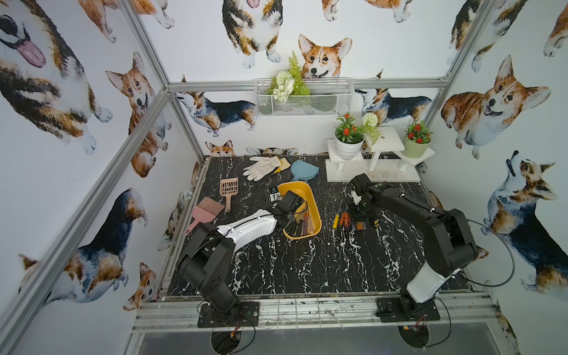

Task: Take out the screwdriver from the storage box
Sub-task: Place the screwdriver at the center of the board, then pick up the screwdriver from the storage box.

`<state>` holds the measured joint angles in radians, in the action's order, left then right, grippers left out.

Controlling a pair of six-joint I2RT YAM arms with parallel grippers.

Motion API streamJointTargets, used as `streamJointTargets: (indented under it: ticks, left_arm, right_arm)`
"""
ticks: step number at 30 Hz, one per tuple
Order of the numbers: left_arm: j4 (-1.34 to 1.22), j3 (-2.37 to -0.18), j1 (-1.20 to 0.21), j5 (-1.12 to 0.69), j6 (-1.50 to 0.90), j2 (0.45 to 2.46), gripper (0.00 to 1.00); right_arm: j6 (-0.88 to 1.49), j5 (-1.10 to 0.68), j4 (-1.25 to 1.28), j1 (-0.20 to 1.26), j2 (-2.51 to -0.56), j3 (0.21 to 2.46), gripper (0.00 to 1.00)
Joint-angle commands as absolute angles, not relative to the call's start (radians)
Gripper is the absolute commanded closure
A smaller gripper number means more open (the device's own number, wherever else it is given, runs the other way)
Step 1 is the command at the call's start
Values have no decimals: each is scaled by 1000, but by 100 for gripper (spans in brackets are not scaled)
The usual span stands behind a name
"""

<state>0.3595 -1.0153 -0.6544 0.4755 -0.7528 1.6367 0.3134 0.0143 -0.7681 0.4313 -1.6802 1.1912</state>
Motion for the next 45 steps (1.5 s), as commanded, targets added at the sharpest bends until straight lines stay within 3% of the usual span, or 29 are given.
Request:
streamJointTargets:
  ticks: [1,19,29,45]
  left_arm:
    - [352,-1015,-654,491,-762,1626,100]
    - [273,-983,-667,495,-747,1600,100]
    - [265,-973,-673,507,-742,1586,100]
    - [270,-951,-683,524,-755,1578,100]
  right_arm:
    - [322,14,-776,432,-1652,1203,57]
    - [340,-171,-691,490,-1486,1258,47]
    - [353,-201,-674,658,-1617,1345,48]
    - [413,-120,-722,781,-1838,1463,52]
